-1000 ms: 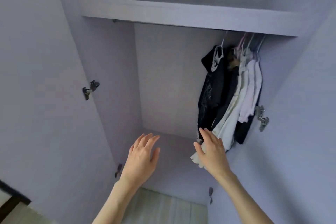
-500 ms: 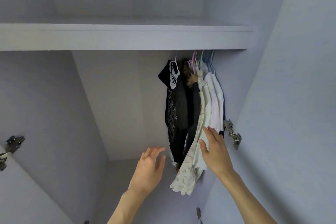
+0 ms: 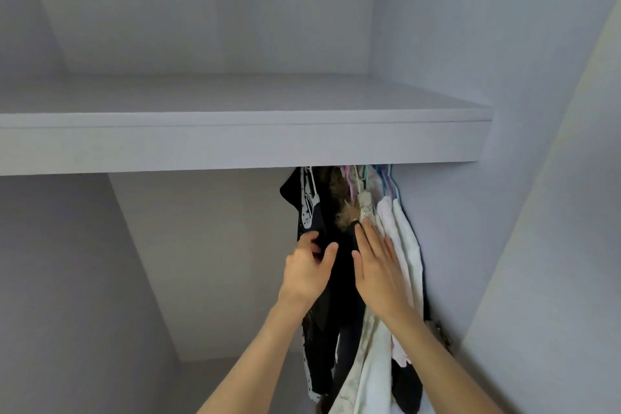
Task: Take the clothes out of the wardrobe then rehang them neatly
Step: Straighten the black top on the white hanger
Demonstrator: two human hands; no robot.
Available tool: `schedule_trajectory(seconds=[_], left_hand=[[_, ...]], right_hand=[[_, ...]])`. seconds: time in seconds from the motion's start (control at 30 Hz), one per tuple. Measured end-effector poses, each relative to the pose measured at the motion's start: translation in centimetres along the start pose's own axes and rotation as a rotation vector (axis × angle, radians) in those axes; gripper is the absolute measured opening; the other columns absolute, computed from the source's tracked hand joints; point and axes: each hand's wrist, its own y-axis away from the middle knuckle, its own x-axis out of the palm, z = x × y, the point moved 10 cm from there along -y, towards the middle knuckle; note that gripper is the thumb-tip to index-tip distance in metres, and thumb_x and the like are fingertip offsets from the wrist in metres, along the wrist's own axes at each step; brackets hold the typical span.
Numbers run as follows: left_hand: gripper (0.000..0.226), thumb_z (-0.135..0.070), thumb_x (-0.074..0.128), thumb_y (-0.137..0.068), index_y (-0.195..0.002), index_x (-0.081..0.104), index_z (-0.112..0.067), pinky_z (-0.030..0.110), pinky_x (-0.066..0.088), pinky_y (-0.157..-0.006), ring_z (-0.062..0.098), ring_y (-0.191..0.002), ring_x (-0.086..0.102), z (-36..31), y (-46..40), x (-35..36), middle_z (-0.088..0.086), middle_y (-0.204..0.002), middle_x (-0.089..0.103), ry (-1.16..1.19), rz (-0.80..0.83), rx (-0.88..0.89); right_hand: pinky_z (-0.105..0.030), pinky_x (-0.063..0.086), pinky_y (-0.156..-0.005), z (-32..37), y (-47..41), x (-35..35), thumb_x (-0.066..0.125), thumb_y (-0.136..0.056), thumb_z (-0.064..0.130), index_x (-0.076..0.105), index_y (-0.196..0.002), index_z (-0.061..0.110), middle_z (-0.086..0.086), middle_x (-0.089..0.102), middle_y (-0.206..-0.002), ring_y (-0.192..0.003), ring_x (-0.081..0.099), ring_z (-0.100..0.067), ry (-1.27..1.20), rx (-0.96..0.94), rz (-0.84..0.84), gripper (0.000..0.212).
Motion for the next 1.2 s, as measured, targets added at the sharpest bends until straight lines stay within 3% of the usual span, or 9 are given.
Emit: schedule_trajectory(seconds=[0.2,0.27,0.47,0.67,0.77,0.87,0.97,1.1,1.2], left_hand=[[0.043,-0.014,0.049,-0.091,-0.134,0.043,-0.012,0.027,0.047,-0.062,0.02,-0.068,0.059,0.3,-2.0,-0.5,0.012,-0.085,0.065,-0.188,-0.104,0.063],[0.036,-0.015,0.046,-0.093,-0.129,0.047,-0.014,0.032,0.045,-0.059,0.029,-0.072,0.061,1.2,-2.4,-1.8,0.015,-0.081,0.065,-0.224,-0.159,0.056],[0.021,-0.026,0.048,-0.096,-0.091,0.057,-0.007,0.029,0.037,-0.044,0.022,-0.048,0.053,3.0,-2.5,-6.1,0.002,-0.054,0.051,-0.16,-0.262,0.036],[0.025,-0.021,0.046,-0.096,-0.075,0.048,-0.008,0.029,0.028,-0.041,0.018,-0.041,0.039,3.5,-1.9,-9.5,0.005,-0.052,0.047,-0.071,-0.427,0.059],[0.023,-0.022,0.044,-0.097,-0.082,0.05,-0.007,0.026,0.026,-0.039,0.016,-0.04,0.037,3.9,-0.8,-9.9,0.004,-0.053,0.047,-0.047,-0.45,0.072],[0.021,-0.024,0.044,-0.097,-0.084,0.051,-0.009,0.026,0.028,-0.04,0.013,-0.041,0.038,3.9,0.9,-10.1,0.003,-0.054,0.049,-0.008,-0.473,0.129],[0.022,-0.03,0.042,-0.095,-0.086,0.05,-0.011,0.036,0.034,-0.039,0.017,-0.041,0.039,3.9,2.7,-9.5,0.006,-0.055,0.052,-0.027,-0.457,0.194],[0.029,-0.032,0.039,-0.096,-0.085,0.051,-0.008,0.038,0.038,-0.038,0.021,-0.039,0.044,3.6,4.6,-8.1,0.004,-0.054,0.051,-0.214,-0.43,0.306],[0.03,-0.038,0.037,-0.097,-0.099,0.054,-0.014,0.031,0.042,-0.048,0.017,-0.046,0.047,4.5,5.8,-6.7,-0.004,-0.061,0.049,-0.311,-0.296,0.3]], right_hand=[[-0.036,0.028,-0.112,-1.2,0.3,0.9,0.009,-0.1,0.039,0.041,-0.138,0.01,-0.005,0.036,-0.148,-0.137,0.032,-0.019,-0.015,-0.022,-0.021,0.058],[-0.032,0.022,-0.112,-1.1,0.3,1.1,0.009,-0.1,0.04,0.04,-0.138,0.01,-0.005,0.035,-0.148,-0.138,0.029,-0.017,-0.038,-0.025,-0.036,0.058],[-0.045,0.034,-0.109,-0.2,0.5,0.4,0.016,-0.1,0.035,0.051,-0.13,0.009,-0.008,0.045,-0.141,-0.134,0.036,-0.02,-0.088,-0.027,-0.123,0.053],[-0.037,0.033,-0.108,4.9,-0.9,-2.2,0.036,-0.094,0.019,0.058,-0.122,0.005,-0.01,0.056,-0.127,-0.123,0.045,-0.021,-0.15,-0.168,-0.297,0.039],[-0.025,0.036,-0.104,6.0,-2.6,-1.1,0.037,-0.097,0.02,0.054,-0.127,0.008,-0.003,0.054,-0.127,-0.12,0.047,-0.015,-0.392,-0.098,-0.173,0.037],[-0.024,0.038,-0.101,6.4,-4.7,3.4,0.039,-0.099,0.027,0.046,-0.134,0.013,0.005,0.049,-0.128,-0.117,0.047,-0.009,-0.837,0.222,0.204,0.038],[-0.032,0.052,-0.087,9.4,-5.8,6.2,0.046,-0.096,0.034,0.057,-0.113,0.015,-0.005,0.059,-0.118,-0.103,0.059,-0.016,-1.252,0.456,0.424,0.028],[-0.031,0.051,-0.083,11.2,-6.9,6.2,0.059,-0.09,0.027,0.061,-0.104,0.011,-0.001,0.06,-0.099,-0.097,0.058,-0.017,-1.048,0.426,0.34,0.022],[-0.024,0.042,-0.079,10.7,-5.8,6.8,0.047,-0.095,0.016,0.061,-0.1,0.007,0.001,0.057,-0.089,-0.092,0.055,-0.015,-0.848,0.369,0.353,0.017]])
